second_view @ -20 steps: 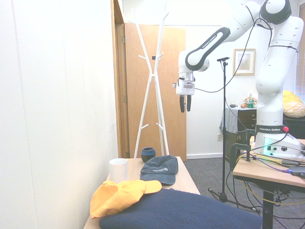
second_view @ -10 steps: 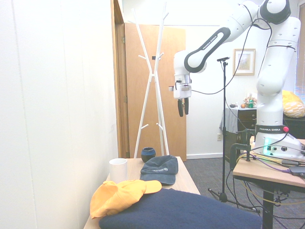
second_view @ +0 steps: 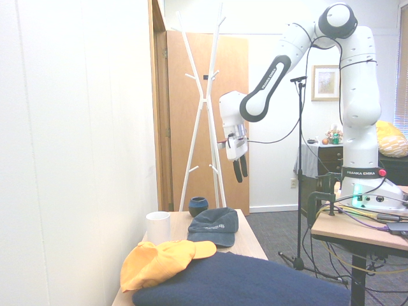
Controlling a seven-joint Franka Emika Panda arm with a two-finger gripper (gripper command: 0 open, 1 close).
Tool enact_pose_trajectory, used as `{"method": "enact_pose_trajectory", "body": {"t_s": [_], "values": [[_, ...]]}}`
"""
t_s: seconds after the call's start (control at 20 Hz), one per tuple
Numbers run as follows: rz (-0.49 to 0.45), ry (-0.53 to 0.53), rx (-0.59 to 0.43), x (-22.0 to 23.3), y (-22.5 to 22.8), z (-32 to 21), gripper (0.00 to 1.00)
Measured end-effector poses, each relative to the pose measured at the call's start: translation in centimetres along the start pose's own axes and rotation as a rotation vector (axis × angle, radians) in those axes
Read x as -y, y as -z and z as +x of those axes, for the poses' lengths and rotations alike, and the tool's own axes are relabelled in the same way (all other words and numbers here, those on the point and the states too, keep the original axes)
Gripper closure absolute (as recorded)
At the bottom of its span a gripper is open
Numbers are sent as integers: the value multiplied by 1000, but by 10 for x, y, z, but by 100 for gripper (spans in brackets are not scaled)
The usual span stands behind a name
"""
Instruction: Hang the cap
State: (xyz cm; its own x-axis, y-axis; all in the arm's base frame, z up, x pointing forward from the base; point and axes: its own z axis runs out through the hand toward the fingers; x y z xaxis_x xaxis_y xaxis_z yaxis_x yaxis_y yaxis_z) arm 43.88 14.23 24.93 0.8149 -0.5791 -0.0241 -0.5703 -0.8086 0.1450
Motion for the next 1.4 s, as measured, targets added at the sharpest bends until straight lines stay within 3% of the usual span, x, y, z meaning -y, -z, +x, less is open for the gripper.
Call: {"method": "enact_pose_trajectory", "body": {"t_s": [0.2, 0.55, 0.8, 0.85, 1.4], "values": [[-30, 31, 12, 13, -37, -3, 0], [58, 108, -9, 36, -80, 16, 0], [47, 134, -2, 54, -106, 9, 0], [49, 136, -4, 55, -111, 9, 100], [58, 136, -36, 55, -117, 21, 100]]}}
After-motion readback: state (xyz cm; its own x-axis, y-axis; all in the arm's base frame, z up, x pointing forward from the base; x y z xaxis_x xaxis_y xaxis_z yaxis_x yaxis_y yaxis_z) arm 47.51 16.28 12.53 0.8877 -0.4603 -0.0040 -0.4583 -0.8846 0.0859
